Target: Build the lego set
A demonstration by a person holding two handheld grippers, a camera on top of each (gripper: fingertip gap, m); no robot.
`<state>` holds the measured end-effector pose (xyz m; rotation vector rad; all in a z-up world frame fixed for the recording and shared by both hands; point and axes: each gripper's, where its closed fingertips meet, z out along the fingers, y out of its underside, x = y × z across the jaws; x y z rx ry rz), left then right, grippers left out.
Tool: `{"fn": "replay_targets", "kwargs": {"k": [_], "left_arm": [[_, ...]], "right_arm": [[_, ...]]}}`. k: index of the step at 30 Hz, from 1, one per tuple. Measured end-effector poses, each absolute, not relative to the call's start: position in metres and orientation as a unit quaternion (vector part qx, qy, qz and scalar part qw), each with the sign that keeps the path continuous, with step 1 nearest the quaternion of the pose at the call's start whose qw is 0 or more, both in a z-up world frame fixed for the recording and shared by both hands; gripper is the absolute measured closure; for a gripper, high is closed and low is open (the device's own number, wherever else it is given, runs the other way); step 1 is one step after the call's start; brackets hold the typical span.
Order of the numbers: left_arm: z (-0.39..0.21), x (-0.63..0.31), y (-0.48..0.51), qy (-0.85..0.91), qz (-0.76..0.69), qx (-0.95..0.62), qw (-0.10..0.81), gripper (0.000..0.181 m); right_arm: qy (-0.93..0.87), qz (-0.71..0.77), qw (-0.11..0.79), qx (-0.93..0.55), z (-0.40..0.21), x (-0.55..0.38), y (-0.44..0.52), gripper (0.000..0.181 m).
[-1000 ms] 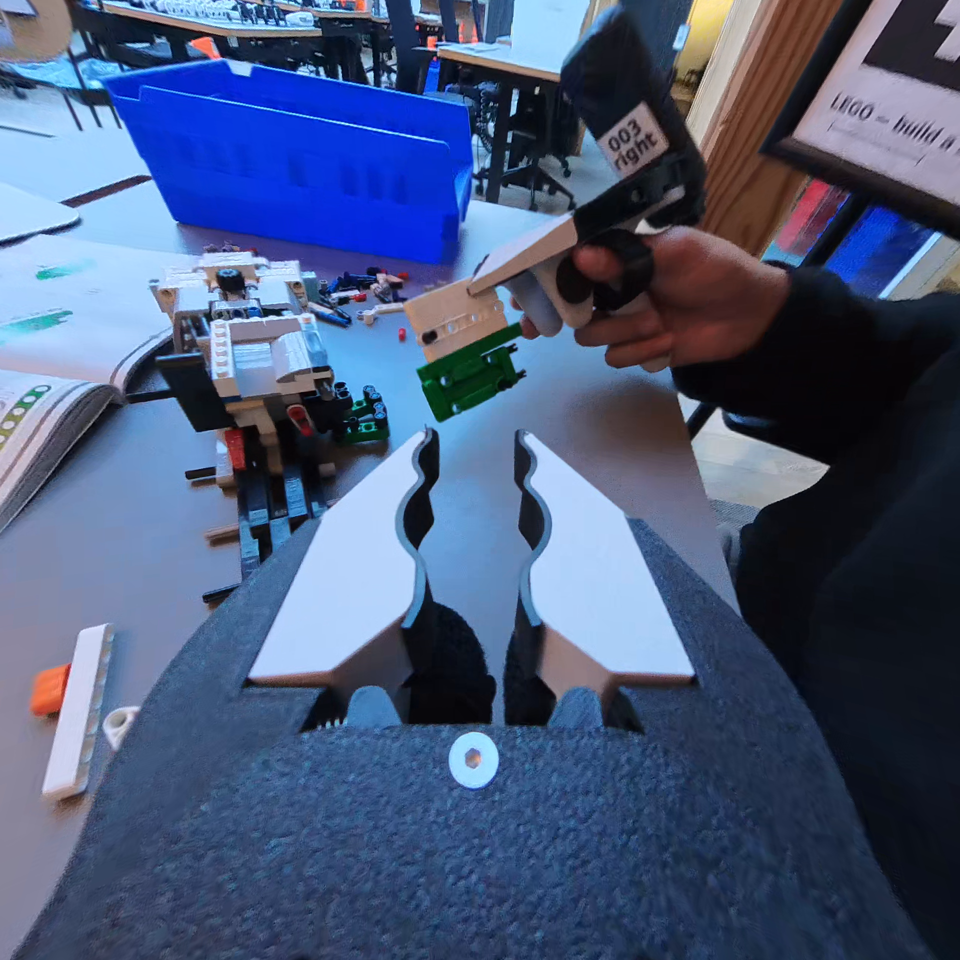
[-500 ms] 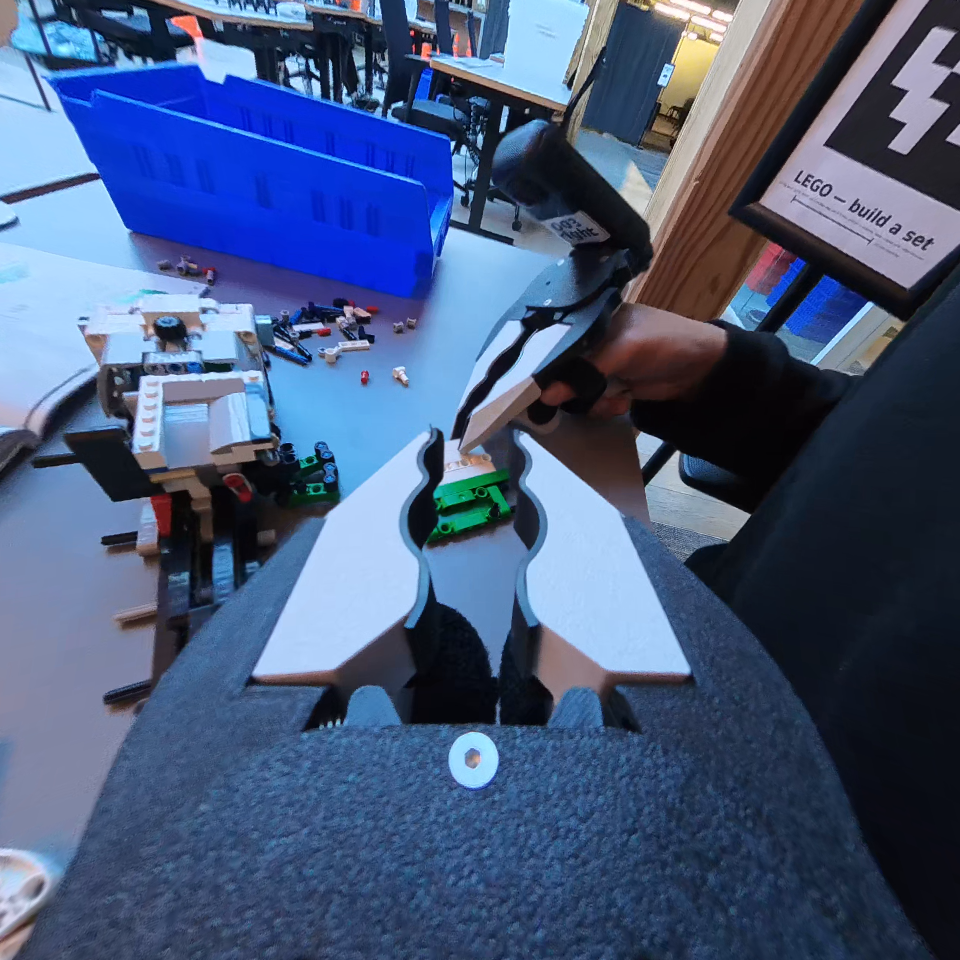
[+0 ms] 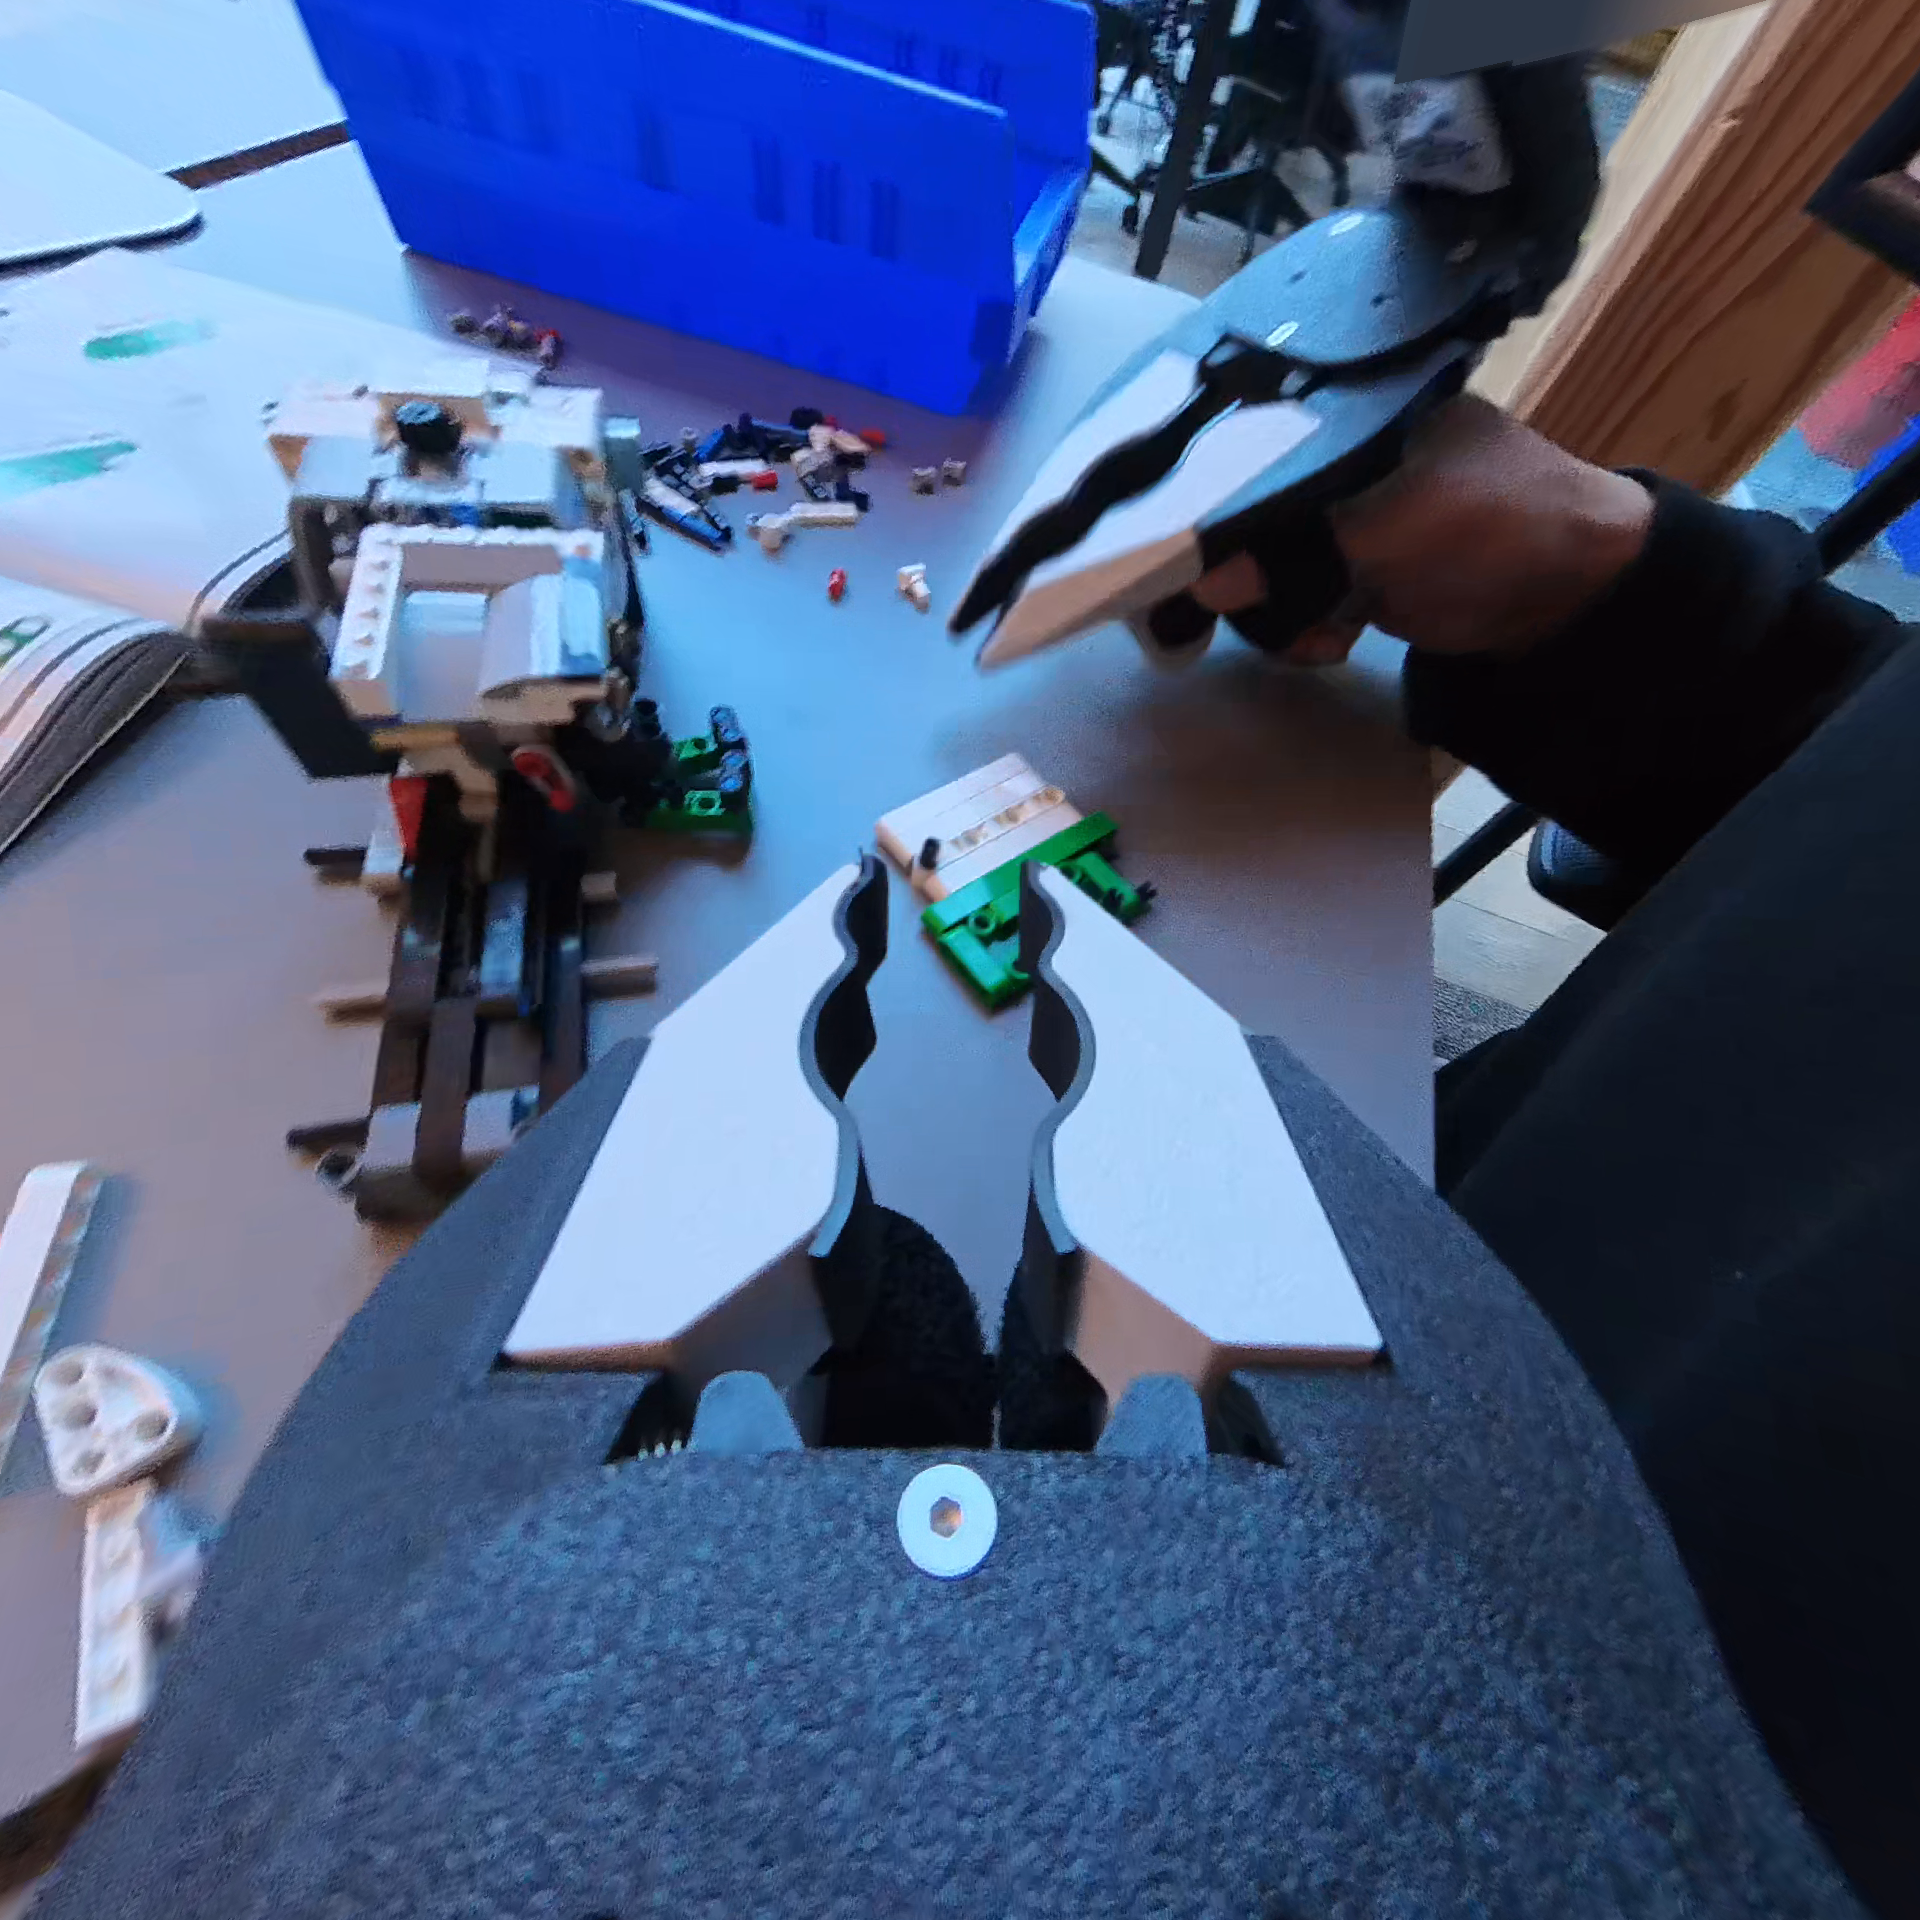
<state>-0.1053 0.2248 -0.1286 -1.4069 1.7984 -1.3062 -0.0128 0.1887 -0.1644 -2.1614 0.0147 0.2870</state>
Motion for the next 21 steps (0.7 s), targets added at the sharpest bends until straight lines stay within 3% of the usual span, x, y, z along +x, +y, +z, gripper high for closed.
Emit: {"fn": "replay_targets", "kwargs": {"k": [1,8,15,21], "left_arm": [[-0.131,-0.109,0.23,0.655,-0.477,-0.527,0.257,0.158],[-0.132,-0.145,0.264,0.583,-0.462,-0.599,0.297,0.157],[-0.128,-0.205,0.32,0.517,-0.398,-0.667,0.36,0.163],[-0.129,-0.253,0.366,0.488,-0.335,-0.71,0.381,0.156]], "right_arm": [[0.02,0.089,0.491,-0.866,-0.155,0.0,0.189,0.162],[0.104,-0.097,0.617,-0.774,-0.102,0.072,0.178,0.156],[0.149,-0.091,0.625,-0.761,-0.105,0.083,0.181,0.158],[0.152,-0.105,0.633,-0.752,-0.105,0.086,0.18,0.161]]}}
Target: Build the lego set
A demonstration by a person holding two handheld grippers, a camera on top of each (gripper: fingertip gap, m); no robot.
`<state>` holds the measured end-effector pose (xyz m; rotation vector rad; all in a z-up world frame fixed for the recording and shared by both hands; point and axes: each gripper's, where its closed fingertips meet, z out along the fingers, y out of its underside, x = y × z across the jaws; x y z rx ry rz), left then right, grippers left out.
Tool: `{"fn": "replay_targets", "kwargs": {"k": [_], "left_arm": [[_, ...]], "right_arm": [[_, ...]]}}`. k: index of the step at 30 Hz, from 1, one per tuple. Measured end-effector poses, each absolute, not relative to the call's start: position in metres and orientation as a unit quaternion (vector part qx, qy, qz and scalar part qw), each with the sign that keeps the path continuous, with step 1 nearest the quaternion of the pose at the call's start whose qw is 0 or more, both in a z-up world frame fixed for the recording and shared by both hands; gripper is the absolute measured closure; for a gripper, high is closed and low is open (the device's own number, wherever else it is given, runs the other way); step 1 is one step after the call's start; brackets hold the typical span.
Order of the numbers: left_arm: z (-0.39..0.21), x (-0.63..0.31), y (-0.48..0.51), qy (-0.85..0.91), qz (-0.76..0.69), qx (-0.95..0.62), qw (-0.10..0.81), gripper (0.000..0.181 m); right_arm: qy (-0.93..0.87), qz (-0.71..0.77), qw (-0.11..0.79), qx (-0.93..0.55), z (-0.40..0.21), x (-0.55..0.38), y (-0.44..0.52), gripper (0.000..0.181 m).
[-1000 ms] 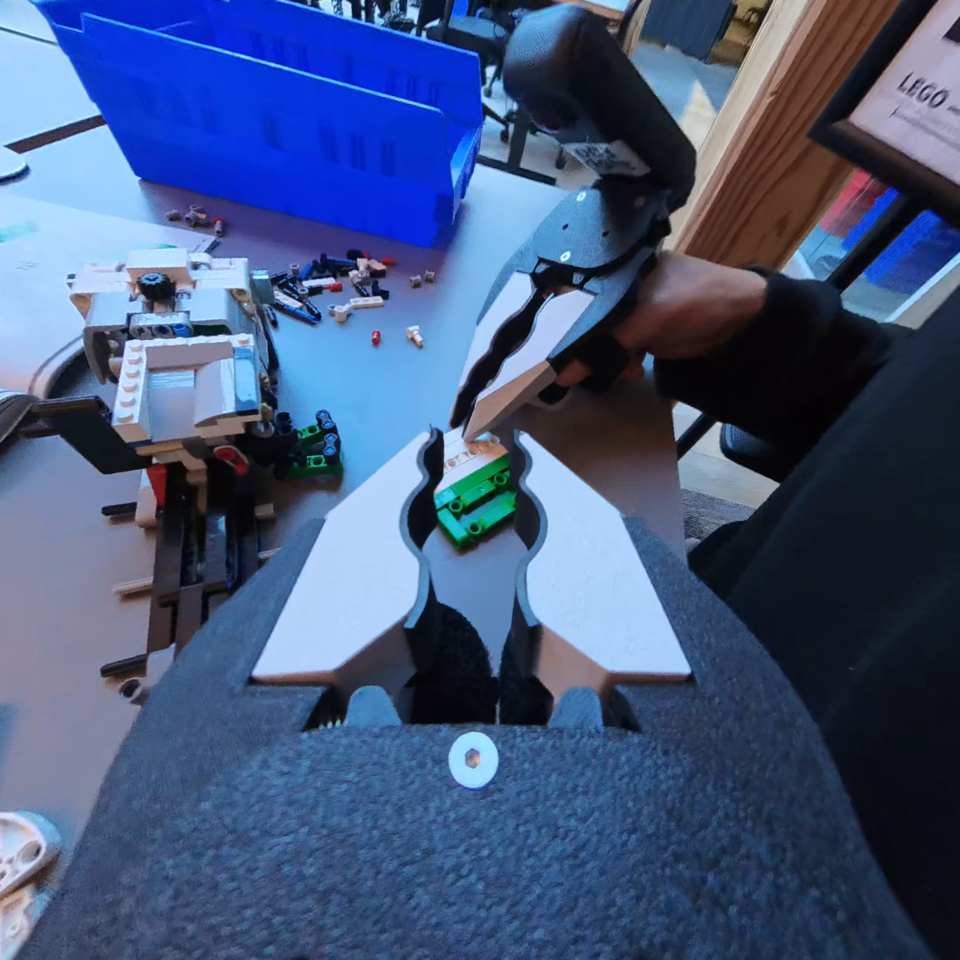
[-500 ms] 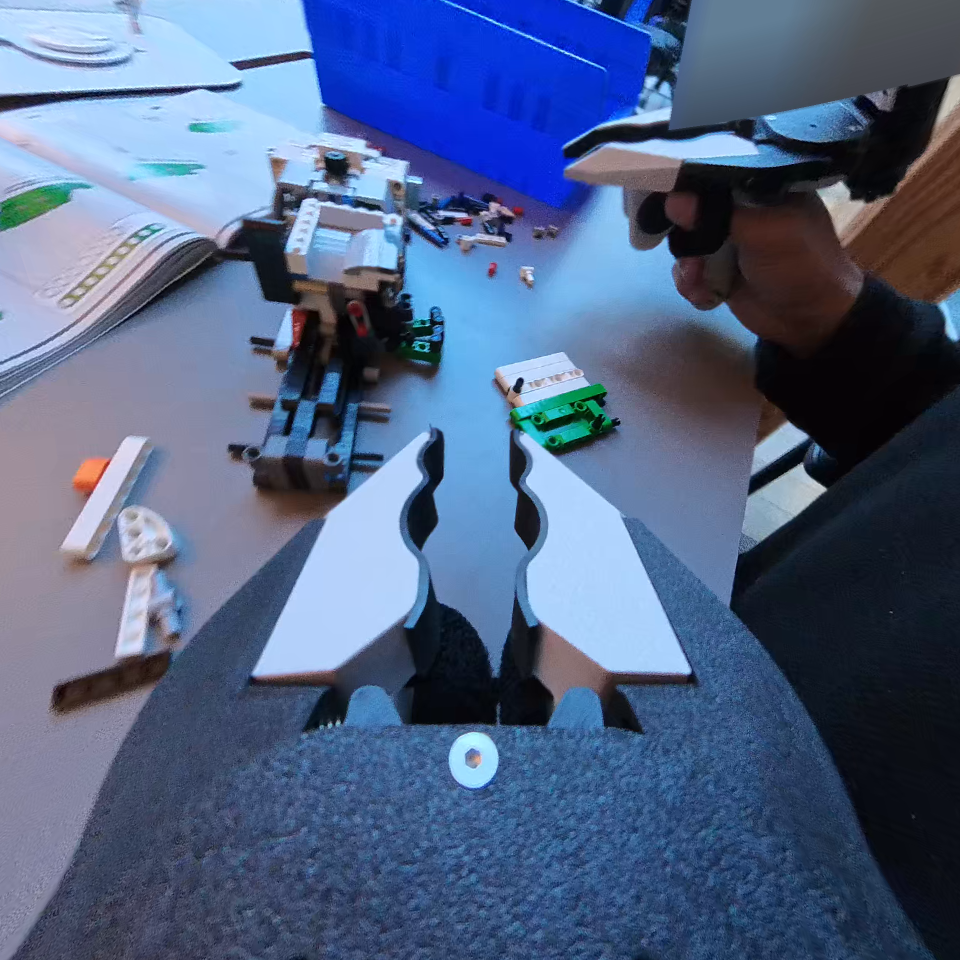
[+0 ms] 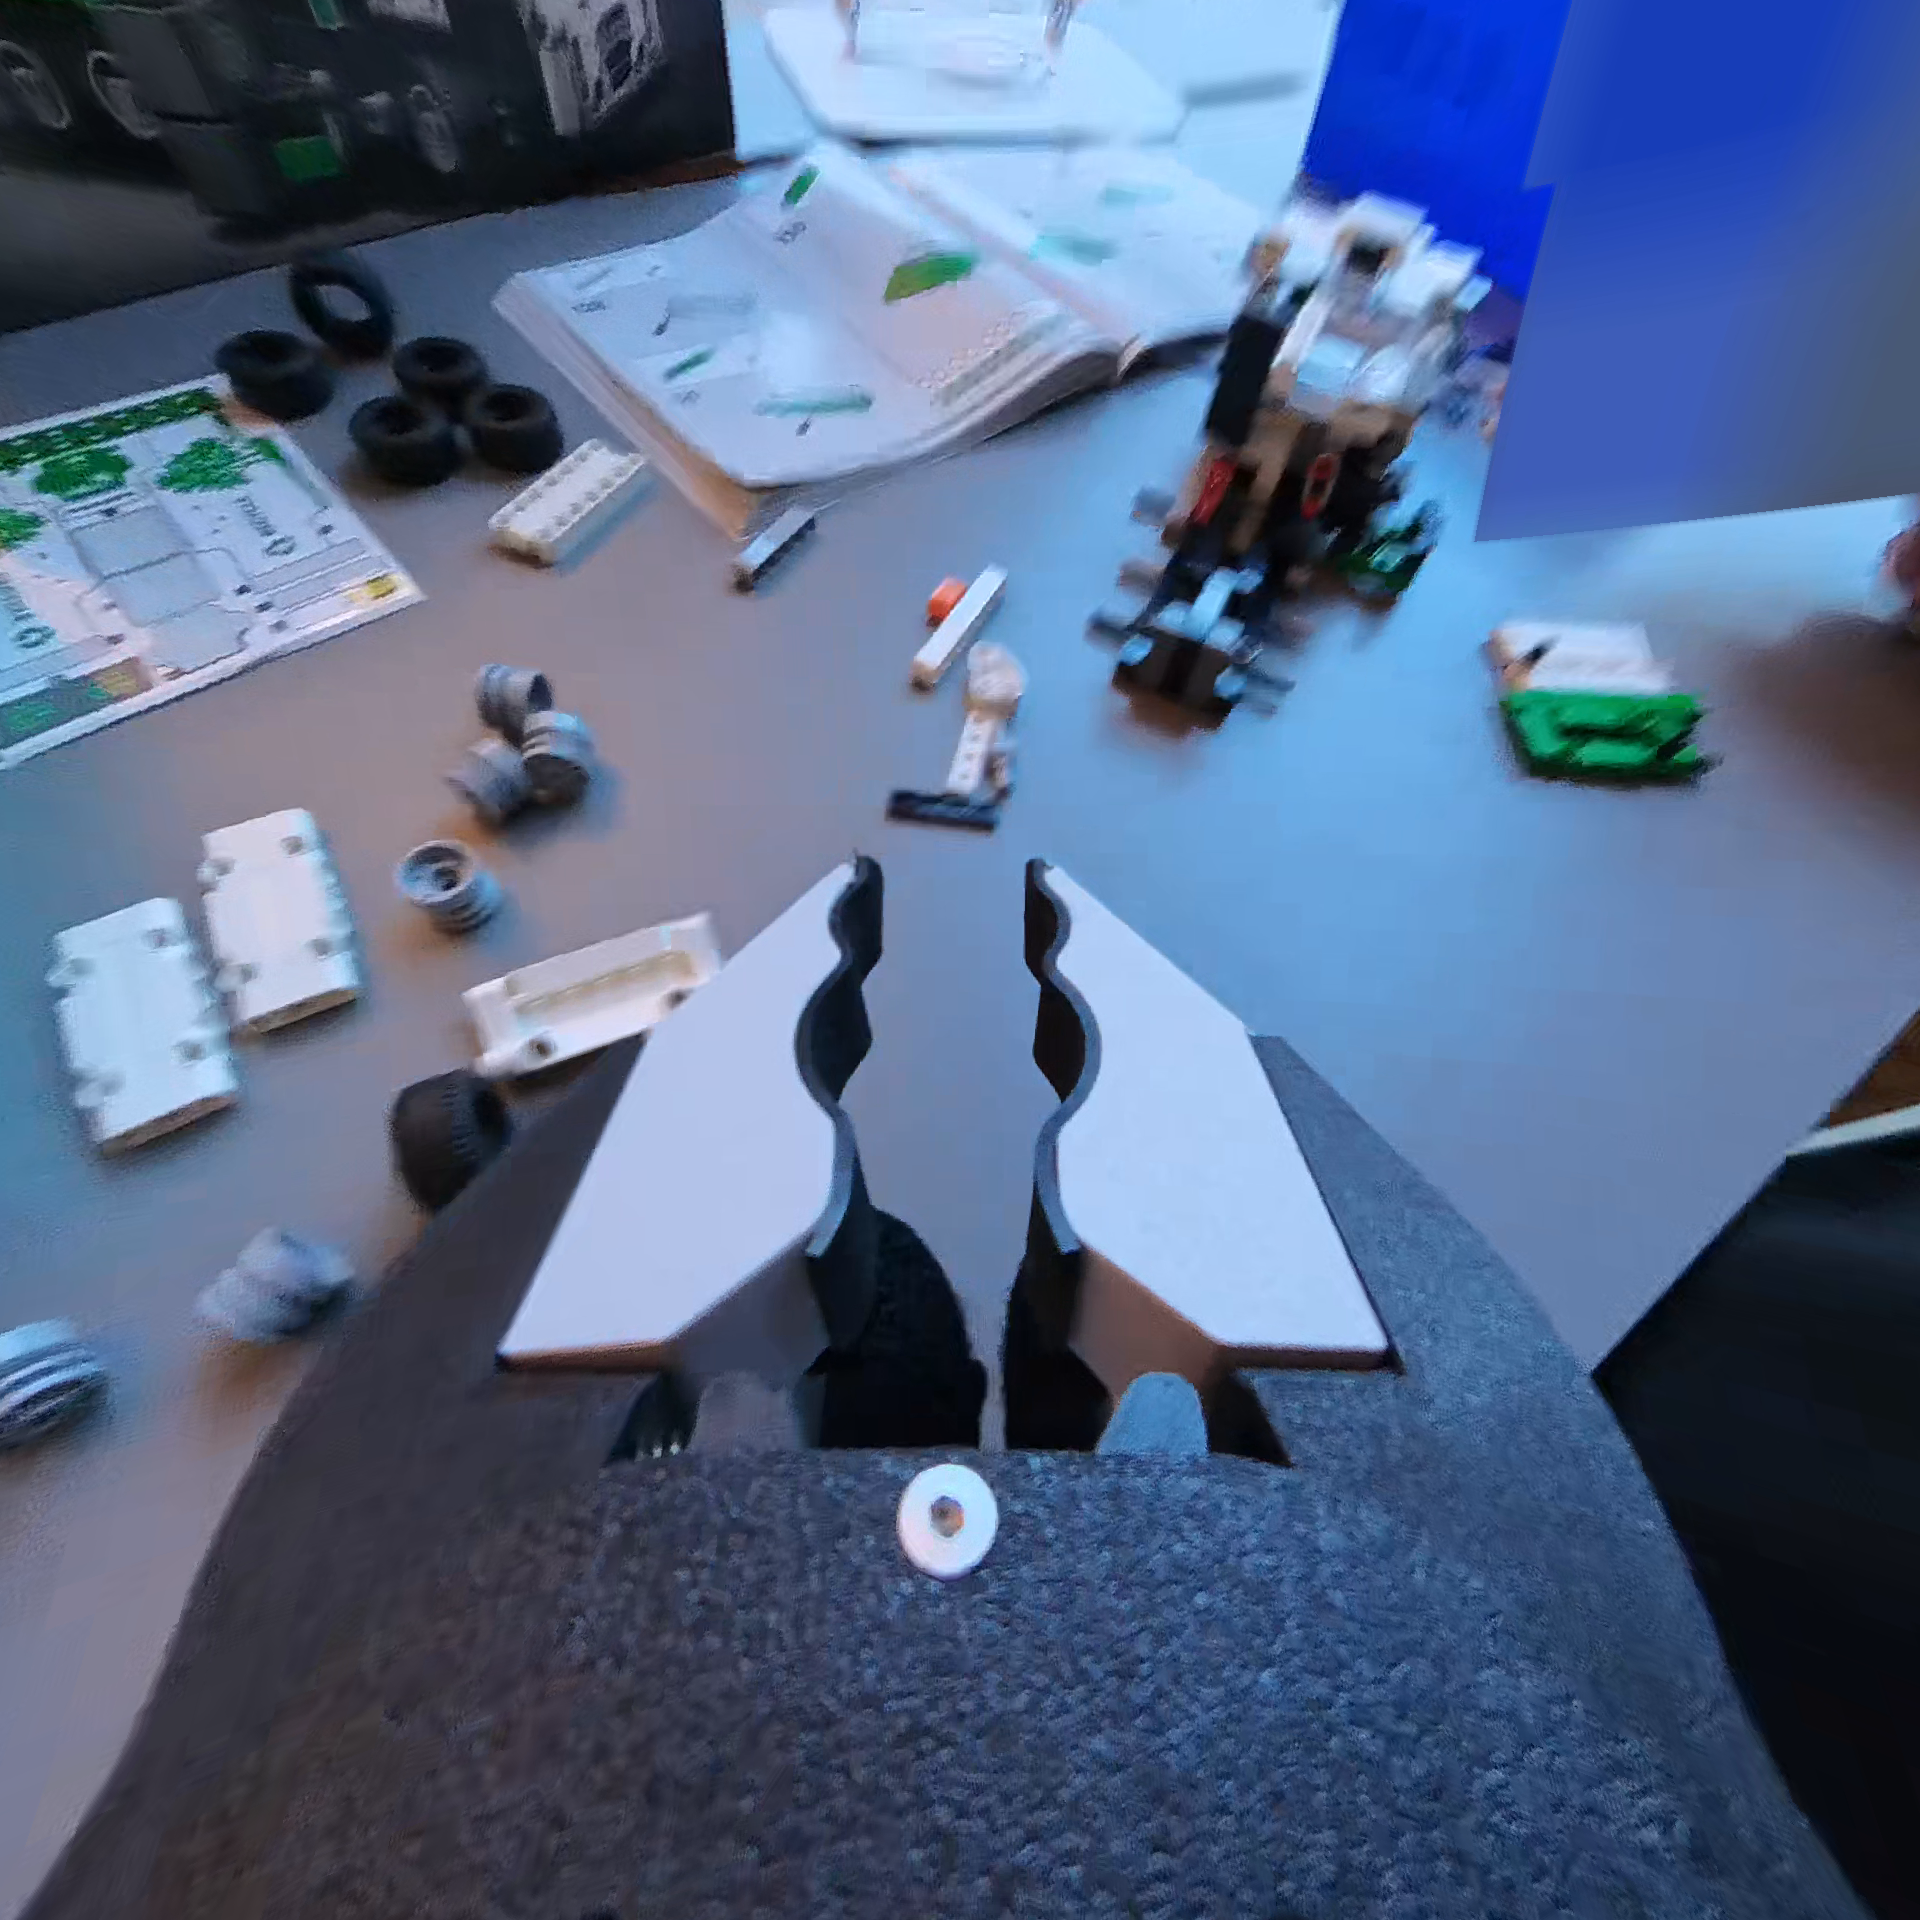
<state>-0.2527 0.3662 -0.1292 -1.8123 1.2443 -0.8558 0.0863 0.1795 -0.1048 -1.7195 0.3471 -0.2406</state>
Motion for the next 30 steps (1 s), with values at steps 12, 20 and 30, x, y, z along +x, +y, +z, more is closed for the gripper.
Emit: {"fn": "replay_targets", "kwargs": {"k": [12,20,30], "left_arm": [[-0.167,-0.317,0.411,0.48,-0.174,-0.795,0.326,0.161],[-0.184,-0.322,0.41,0.476,-0.158,-0.816,0.288,0.169],[-0.19,-0.316,0.405,0.469,-0.177,-0.826,0.258,0.171]], "right_arm": [[0.152,-0.087,0.652,-0.738,-0.099,0.086,0.178,0.163],[0.152,-0.077,0.657,-0.734,-0.098,0.085,0.178,0.164],[0.146,-0.076,0.657,-0.736,-0.098,0.083,0.179,0.165]]}}
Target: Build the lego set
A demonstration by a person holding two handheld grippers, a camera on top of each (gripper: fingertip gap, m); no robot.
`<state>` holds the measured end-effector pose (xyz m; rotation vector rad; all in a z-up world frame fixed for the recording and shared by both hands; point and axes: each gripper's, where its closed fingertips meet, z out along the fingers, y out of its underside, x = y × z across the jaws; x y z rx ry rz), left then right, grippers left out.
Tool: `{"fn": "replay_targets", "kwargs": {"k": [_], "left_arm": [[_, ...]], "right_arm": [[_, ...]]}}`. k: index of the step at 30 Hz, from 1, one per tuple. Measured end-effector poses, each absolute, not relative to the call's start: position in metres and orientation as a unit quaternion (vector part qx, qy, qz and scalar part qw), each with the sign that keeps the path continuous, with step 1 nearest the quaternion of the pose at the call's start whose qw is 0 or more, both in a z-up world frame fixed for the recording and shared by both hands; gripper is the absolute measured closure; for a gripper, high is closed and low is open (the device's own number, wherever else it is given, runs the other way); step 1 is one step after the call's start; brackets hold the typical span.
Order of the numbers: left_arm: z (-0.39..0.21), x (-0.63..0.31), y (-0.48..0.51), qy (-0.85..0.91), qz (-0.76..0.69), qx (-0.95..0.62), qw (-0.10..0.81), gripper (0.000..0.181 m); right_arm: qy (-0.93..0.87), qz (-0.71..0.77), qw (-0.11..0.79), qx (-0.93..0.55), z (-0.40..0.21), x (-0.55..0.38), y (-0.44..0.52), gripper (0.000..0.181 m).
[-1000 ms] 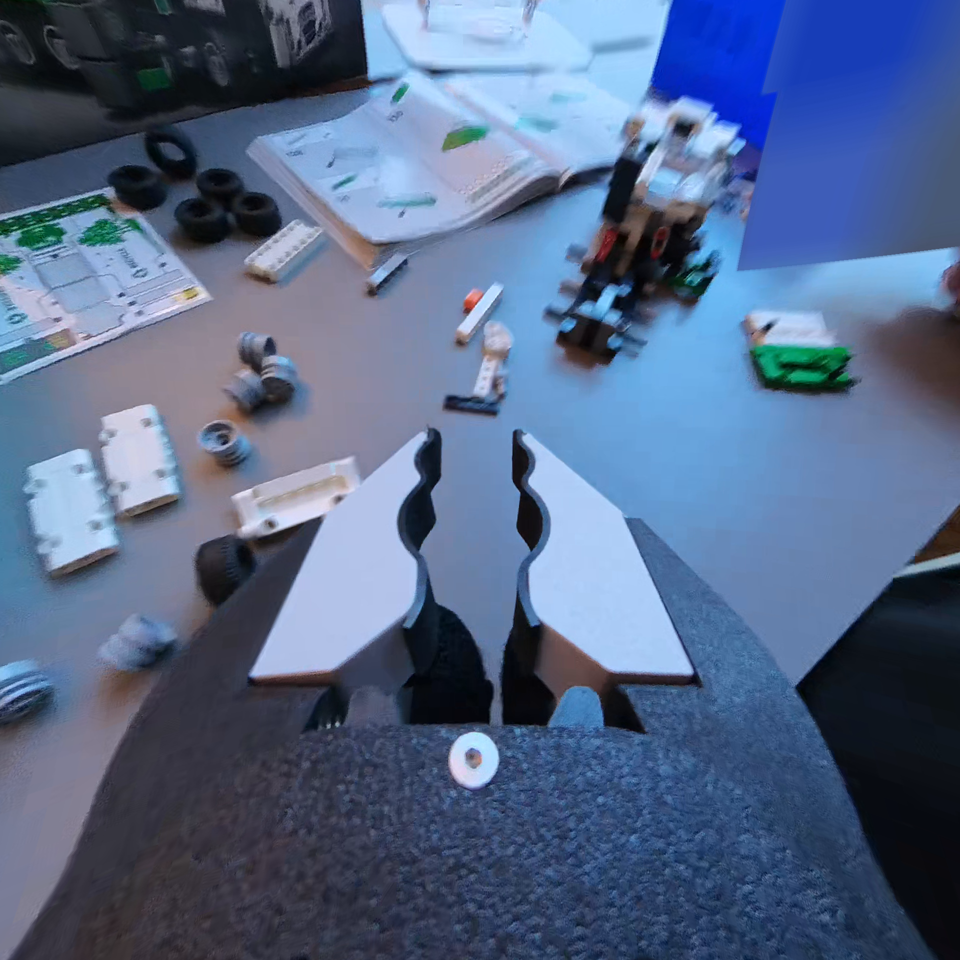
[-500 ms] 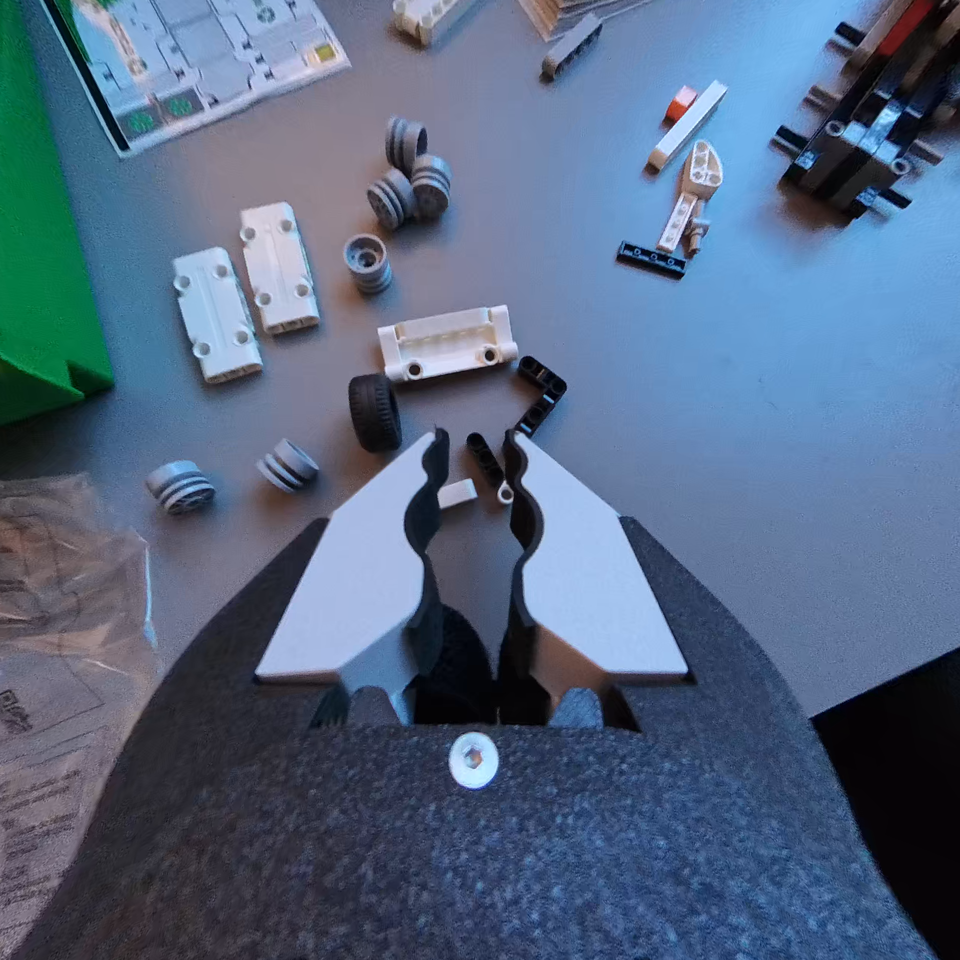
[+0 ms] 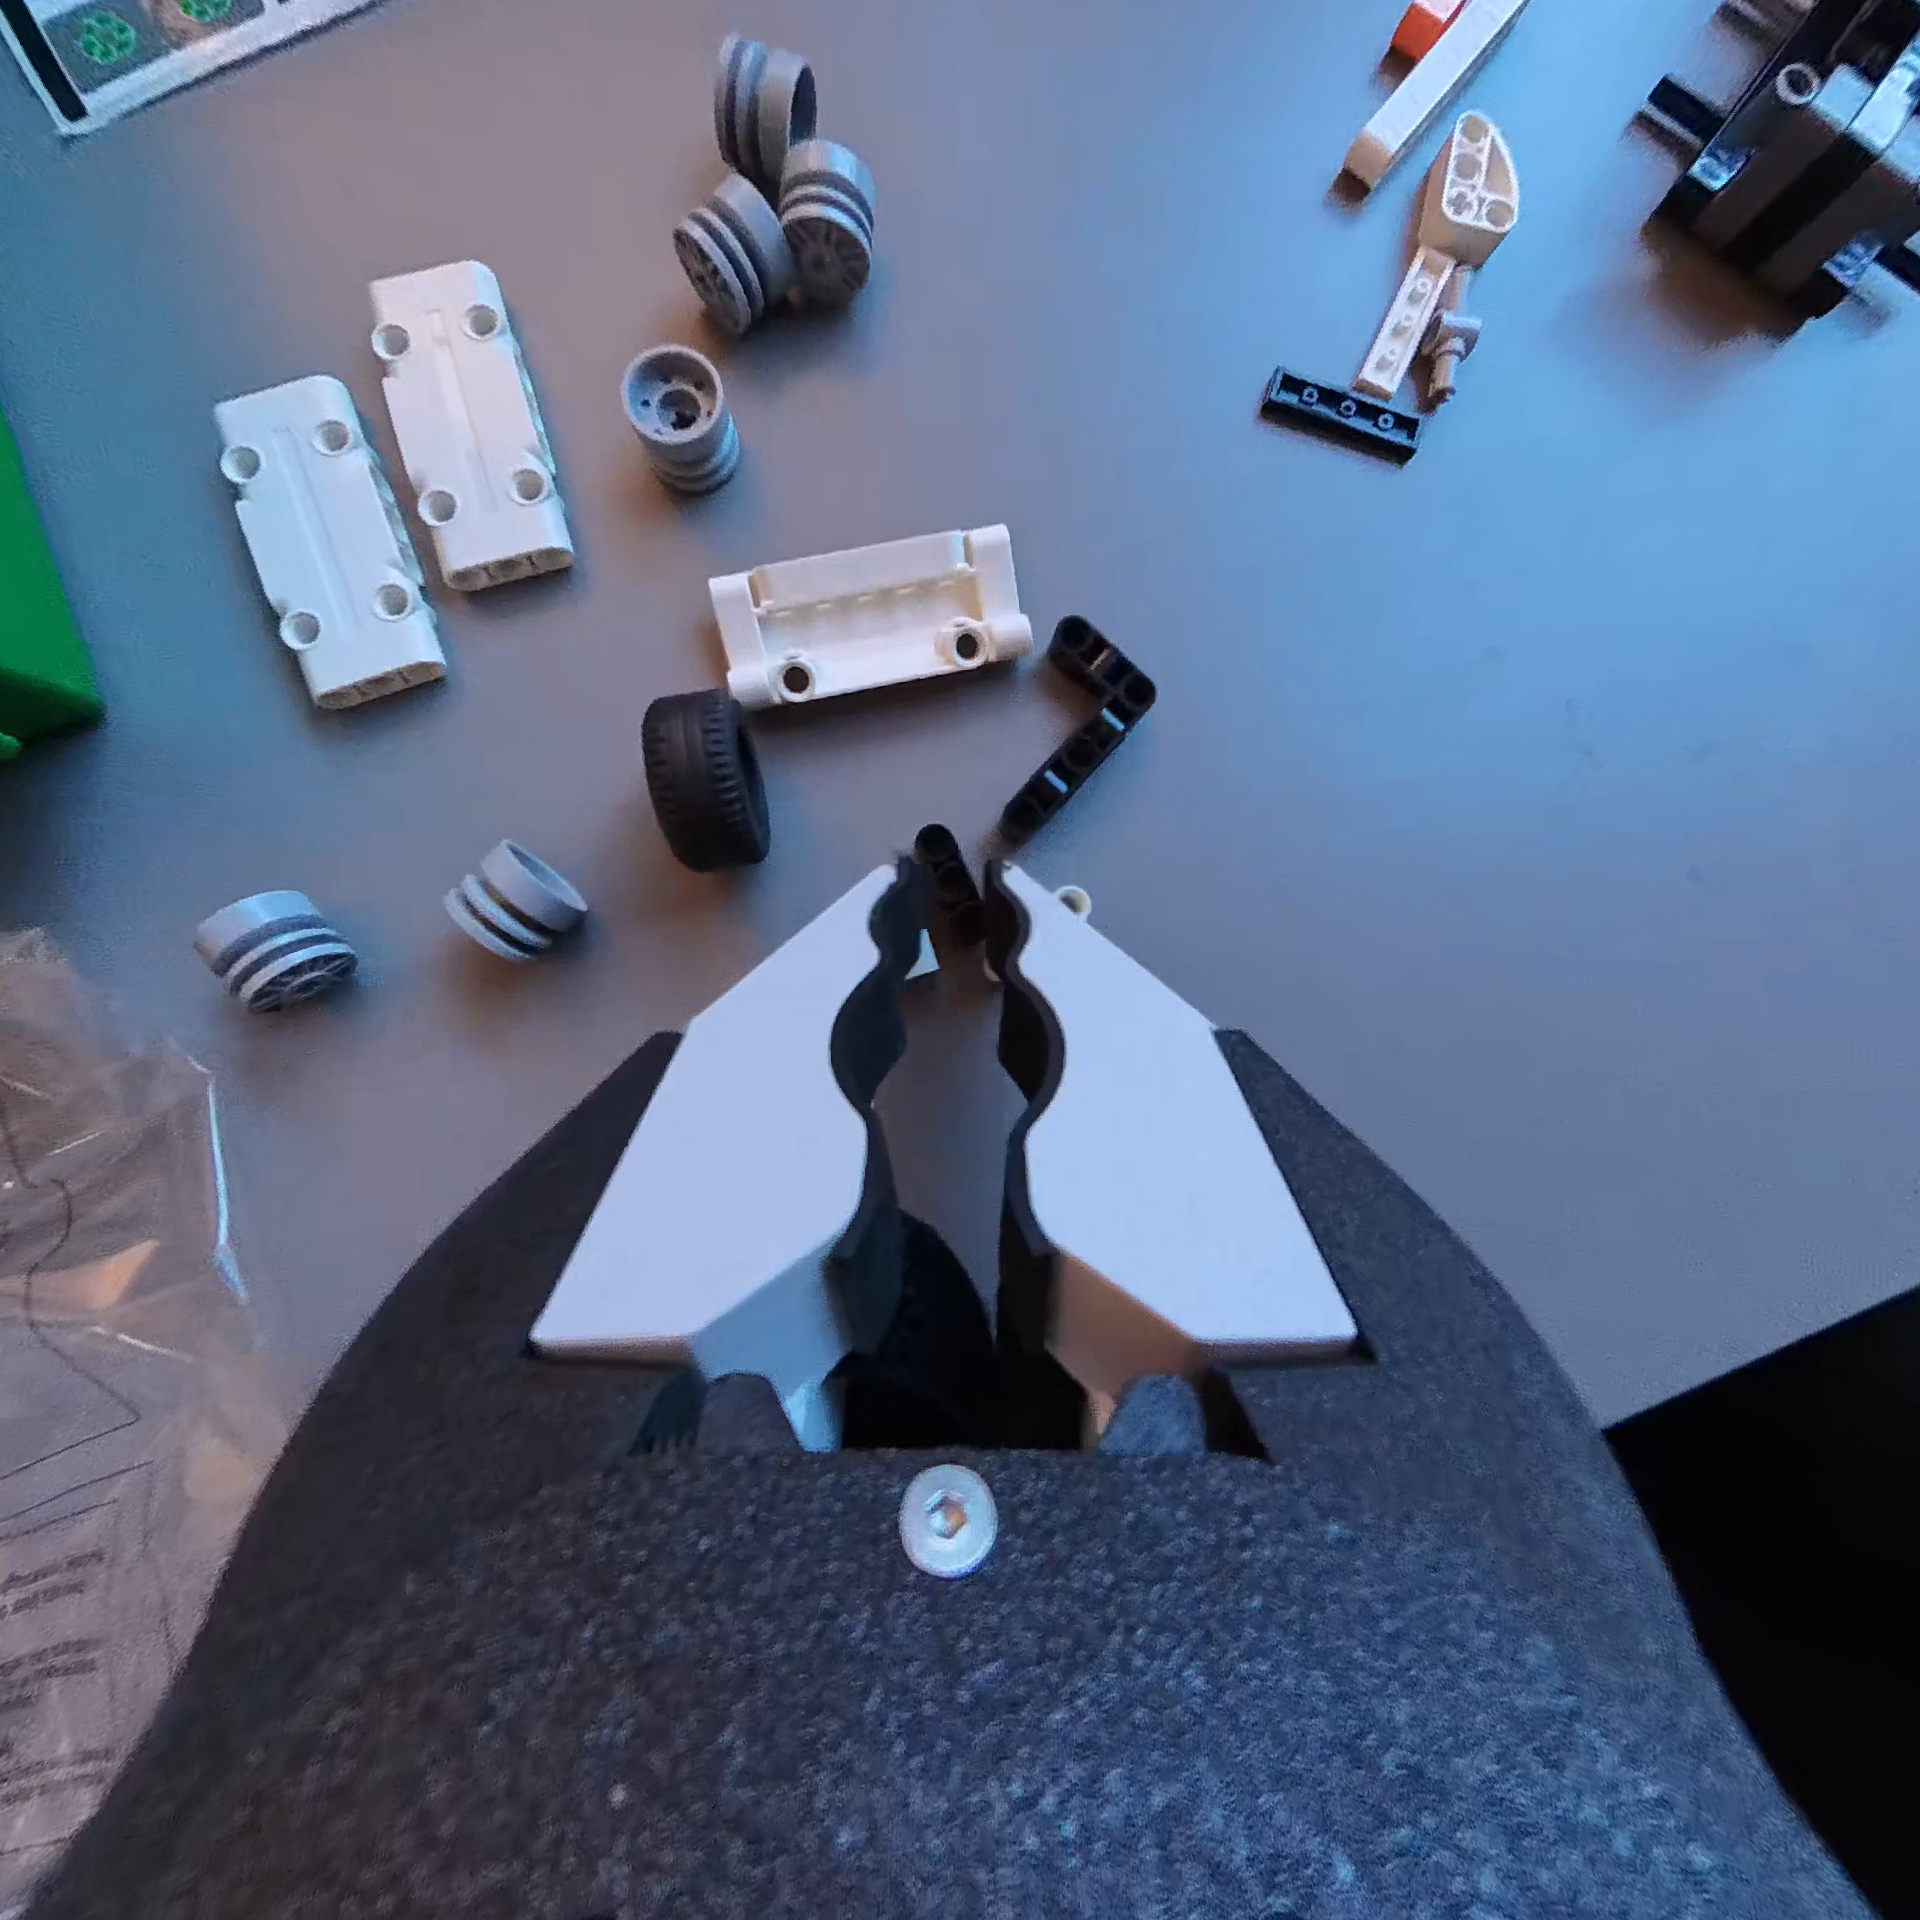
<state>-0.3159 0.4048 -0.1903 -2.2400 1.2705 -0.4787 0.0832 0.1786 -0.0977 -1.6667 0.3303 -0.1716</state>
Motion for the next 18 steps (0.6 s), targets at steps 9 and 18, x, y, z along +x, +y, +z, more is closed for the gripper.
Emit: {"fn": "replay_targets", "kwargs": {"k": [9,18], "left_arm": [[-0.164,-0.298,0.409,0.491,-0.174,-0.796,0.307,0.175],[-0.117,-0.165,0.304,0.633,-0.379,-0.606,0.3,0.175]], "right_arm": [[0.147,-0.069,0.657,-0.736,-0.098,0.083,0.179,0.166],[0.119,-0.078,0.655,-0.742,-0.098,0.08,0.183,0.165]]}}
